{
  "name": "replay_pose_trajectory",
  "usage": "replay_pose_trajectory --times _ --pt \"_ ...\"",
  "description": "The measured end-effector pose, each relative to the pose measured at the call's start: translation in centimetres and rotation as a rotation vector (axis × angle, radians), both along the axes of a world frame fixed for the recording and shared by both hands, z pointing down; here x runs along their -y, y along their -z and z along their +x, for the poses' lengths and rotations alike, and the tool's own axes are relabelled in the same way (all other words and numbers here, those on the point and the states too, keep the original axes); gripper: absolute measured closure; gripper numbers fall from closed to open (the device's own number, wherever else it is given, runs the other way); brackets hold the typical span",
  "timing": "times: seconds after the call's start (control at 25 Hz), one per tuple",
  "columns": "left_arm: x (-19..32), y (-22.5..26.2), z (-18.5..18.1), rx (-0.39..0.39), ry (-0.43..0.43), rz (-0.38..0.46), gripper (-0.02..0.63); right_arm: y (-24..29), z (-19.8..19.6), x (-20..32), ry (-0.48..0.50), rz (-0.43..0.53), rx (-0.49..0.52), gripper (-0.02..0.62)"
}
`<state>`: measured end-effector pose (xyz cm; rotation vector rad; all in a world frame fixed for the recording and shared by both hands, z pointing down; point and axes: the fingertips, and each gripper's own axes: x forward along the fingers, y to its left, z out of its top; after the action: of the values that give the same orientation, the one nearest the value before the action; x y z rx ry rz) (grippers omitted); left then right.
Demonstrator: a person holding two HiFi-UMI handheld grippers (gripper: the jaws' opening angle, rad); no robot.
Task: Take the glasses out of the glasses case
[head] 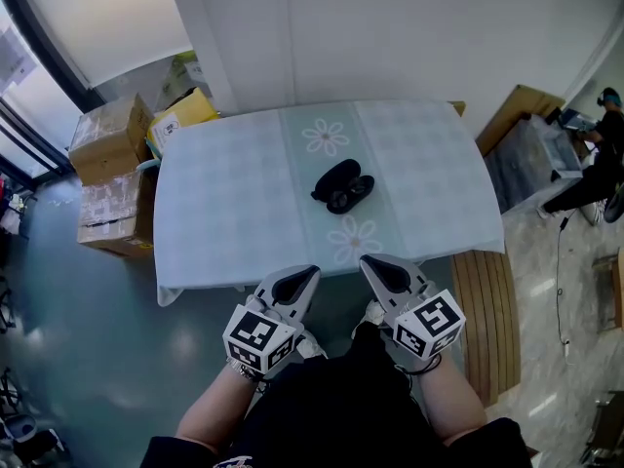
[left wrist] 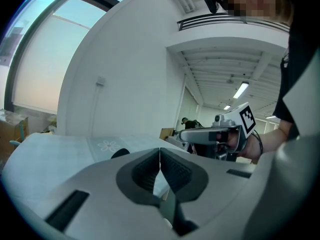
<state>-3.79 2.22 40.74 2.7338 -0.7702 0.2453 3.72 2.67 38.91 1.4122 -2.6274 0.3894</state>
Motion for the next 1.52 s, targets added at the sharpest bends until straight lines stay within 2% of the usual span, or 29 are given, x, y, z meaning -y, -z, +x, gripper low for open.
replay_pose_trajectory --times 0.52,1.0,1.52 --pt "-0.6 0.4 -2.0 0.030 0.000 0.030 0.577 0.9 -1.2 1.1 0.028 0.045 -0.050 0.572" --pt "2.1 -0.1 -0.5 0.011 0.070 0.013 0.577 0.4 0.6 5.4 0.101 0.033 -0.117 0.572" --pt "6.4 -0.5 2.8 0.005 0.116 -0.003 0.577 -0.4 3.3 11.0 0.195 0.014 -0.189 0.572"
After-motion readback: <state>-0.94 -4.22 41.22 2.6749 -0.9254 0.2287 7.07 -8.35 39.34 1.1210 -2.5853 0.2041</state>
